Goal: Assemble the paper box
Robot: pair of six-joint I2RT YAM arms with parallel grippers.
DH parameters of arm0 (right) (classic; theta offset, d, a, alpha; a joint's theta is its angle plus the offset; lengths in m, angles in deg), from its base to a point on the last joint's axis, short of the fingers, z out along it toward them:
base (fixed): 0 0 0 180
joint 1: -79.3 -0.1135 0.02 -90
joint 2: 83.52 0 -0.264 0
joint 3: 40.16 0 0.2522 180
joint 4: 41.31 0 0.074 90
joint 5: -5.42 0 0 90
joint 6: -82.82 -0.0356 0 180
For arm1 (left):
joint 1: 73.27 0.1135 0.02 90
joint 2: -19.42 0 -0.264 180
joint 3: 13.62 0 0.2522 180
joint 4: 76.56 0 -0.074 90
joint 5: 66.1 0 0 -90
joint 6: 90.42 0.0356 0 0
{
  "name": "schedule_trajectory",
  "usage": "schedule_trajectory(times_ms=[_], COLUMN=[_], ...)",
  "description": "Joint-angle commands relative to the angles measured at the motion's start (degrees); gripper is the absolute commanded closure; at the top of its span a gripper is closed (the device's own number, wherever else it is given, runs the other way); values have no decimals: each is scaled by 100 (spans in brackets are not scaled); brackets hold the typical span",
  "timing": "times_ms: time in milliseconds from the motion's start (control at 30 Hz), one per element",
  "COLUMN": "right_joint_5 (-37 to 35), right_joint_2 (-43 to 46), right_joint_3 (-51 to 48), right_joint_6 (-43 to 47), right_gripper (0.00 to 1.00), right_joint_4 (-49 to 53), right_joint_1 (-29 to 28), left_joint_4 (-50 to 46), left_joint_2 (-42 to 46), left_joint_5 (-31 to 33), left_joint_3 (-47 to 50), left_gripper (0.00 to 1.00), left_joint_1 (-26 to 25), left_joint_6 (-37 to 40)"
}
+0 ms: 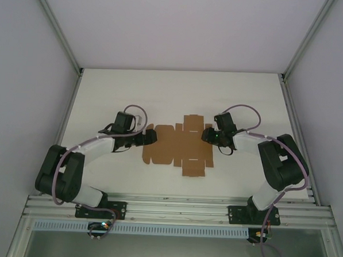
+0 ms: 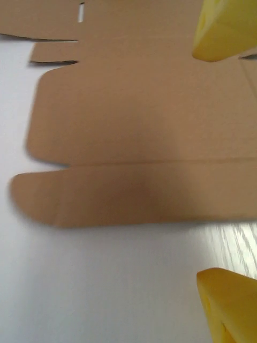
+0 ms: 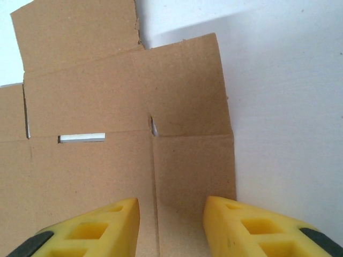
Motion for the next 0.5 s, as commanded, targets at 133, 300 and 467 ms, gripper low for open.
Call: schedule_trajectory(times_ms=[133,300,467], right_joint_5=[86,140,269], right_joint_2=[-439,-455,-523], right_joint_3=[-408,-435,-433], right_joint_6=[-127,-97,-59], right_gripper=[62,62,63], right_joint_4=[591,534,477], right_joint_1=[66,69,70], left_joint_4=[171,355,793], left_joint_2=[-500,-725,-339], left_joint_5=[-644,-1059,-1503], left_joint_3=[-124,-230,-183], left_gripper=[5,11,22], left_joint_1=[-72,-73,-70], left_joint_6=[-189,-184,-191])
